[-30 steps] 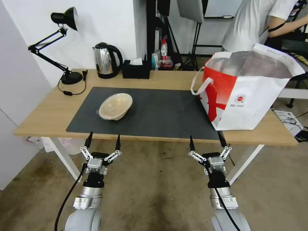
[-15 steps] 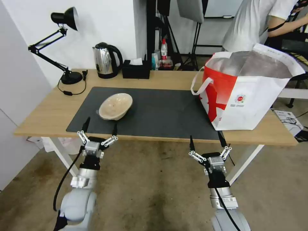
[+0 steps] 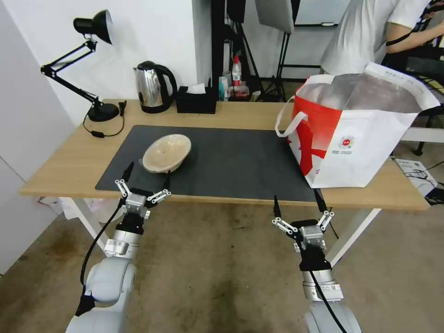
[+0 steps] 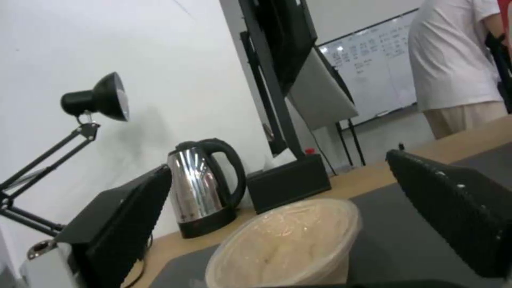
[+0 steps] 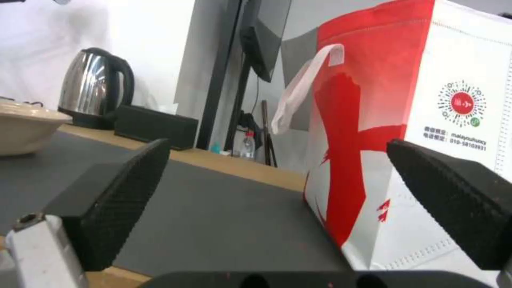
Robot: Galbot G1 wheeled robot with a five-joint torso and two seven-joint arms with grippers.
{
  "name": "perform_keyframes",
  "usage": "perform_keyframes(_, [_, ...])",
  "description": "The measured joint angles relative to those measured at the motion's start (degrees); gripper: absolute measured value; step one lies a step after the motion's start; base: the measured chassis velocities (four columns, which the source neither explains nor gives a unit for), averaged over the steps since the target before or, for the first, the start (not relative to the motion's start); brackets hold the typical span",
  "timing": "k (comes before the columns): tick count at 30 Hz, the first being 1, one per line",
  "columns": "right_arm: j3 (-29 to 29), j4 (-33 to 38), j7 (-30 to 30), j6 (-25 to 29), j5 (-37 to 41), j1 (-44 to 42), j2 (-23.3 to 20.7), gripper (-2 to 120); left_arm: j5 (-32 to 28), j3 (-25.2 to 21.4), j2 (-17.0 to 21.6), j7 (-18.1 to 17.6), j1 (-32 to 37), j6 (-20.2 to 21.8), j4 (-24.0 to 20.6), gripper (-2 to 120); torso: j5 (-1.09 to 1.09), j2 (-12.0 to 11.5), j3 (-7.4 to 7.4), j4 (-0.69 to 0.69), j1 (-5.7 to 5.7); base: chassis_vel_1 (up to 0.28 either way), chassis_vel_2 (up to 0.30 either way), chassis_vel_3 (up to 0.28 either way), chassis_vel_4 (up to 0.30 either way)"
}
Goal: Pick up the trash from the table and place it into the takeout bag.
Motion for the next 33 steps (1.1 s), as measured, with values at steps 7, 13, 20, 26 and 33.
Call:
perform_keyframes(7, [0.0, 0.0, 0.0, 0.0, 0.0, 0.0, 0.0, 100, 1.4, 0.5, 1.4, 0.6, -2.9, 4.0, 1.5, 100, 0.00, 0.0, 0.00, 0.00, 0.00, 0.000, 0.000, 0.000, 0.000])
perform_keyframes(13, [0.0, 0.0, 0.0, 0.0, 0.0, 0.0, 0.0, 100, 2.2, 1.1, 3.1, 1.2, -5.5, 6.7, 3.5, 100, 0.00, 0.0, 0.00, -0.01, 0.00, 0.000, 0.000, 0.000, 0.000])
perform_keyframes(20, [0.0, 0.0, 0.0, 0.0, 0.0, 0.0, 0.0, 100, 3.8, 1.5, 4.5, 1.8, -7.3, 7.6, 6.3, 100, 0.00, 0.0, 0.00, 0.00, 0.00, 0.000, 0.000, 0.000, 0.000])
perform_keyframes(26, [0.0, 0.0, 0.0, 0.0, 0.0, 0.0, 0.0, 100, 4.8, 1.9, 4.4, 2.0, -7.9, 8.0, 6.8, 100, 0.00, 0.0, 0.00, 0.00, 0.00, 0.000, 0.000, 0.000, 0.000])
perform_keyframes(33, [0.0, 0.0, 0.0, 0.0, 0.0, 0.0, 0.0, 100, 5.3, 2.5, 4.3, 2.3, -8.8, 9.2, 6.9, 100, 0.00, 0.0, 0.00, 0.00, 0.00, 0.000, 0.000, 0.000, 0.000])
